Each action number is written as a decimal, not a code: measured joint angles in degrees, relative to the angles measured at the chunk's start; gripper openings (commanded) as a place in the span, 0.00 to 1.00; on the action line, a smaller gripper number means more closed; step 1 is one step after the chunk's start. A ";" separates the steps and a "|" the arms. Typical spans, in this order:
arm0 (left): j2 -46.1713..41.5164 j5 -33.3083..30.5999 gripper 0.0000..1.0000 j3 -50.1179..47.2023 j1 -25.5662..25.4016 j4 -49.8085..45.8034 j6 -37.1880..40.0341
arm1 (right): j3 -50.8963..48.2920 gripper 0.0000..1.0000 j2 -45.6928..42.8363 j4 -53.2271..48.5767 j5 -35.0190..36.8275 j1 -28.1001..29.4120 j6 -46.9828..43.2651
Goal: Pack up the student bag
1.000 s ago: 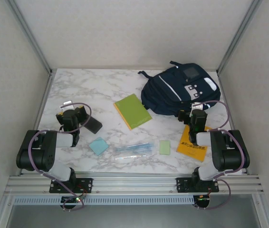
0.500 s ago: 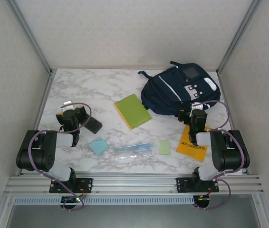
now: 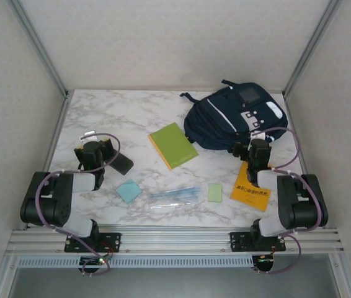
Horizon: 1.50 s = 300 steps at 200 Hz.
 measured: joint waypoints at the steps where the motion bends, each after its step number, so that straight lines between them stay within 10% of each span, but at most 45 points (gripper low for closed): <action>1: -0.13 -0.09 0.94 0.24 -0.07 -0.55 0.02 | 0.42 0.99 -0.35 -0.74 0.11 0.00 0.11; 103: -8.52 -1.51 0.98 25.88 -11.58 -33.75 -17.18 | 28.39 0.99 -5.53 -43.15 -6.14 0.02 34.10; 174: -3.08 5.68 0.98 26.34 -19.78 -40.24 -30.03 | 20.83 0.97 6.47 -31.08 -21.86 4.31 67.87; 186: -2.47 6.62 0.98 26.56 -20.31 -40.65 -30.60 | 20.87 0.84 8.98 -28.70 -22.71 4.79 69.94; 218: -1.88 8.04 0.98 27.12 -20.33 -41.38 -31.39 | 22.71 0.00 13.38 -24.81 -24.13 4.98 72.41; 300: -0.63 19.32 1.00 30.58 -20.52 -41.05 -40.13 | 40.37 0.00 15.04 -35.36 -30.05 11.21 60.08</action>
